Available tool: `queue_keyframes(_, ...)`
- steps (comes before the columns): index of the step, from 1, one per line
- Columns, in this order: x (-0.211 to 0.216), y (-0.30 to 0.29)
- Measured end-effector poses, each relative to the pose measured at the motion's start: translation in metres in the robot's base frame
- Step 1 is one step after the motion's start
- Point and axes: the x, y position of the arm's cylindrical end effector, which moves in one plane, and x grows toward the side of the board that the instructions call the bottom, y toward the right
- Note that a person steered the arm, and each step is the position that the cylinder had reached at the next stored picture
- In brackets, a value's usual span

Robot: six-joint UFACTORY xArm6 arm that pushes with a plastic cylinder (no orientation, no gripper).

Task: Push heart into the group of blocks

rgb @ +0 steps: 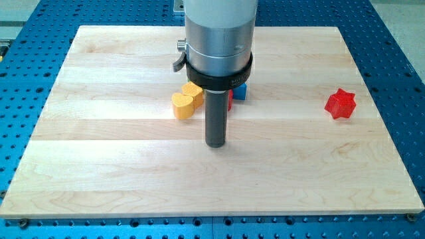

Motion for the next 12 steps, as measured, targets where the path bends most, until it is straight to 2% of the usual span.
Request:
queue_keyframes(4, 0.014, 0.006)
queue_keyframes(5, 0.018, -0.055)
queue_keyframes(6, -0.005, -0.100)
queue_keyframes(7, -0.041, -0.101)
queue_keyframes(9, -0.090, -0.077)
queue_keyframes(10, -0.095, -0.047)
queue_keyframes(11, -0.076, -0.060)
queue_keyframes(12, -0.071, -0.016)
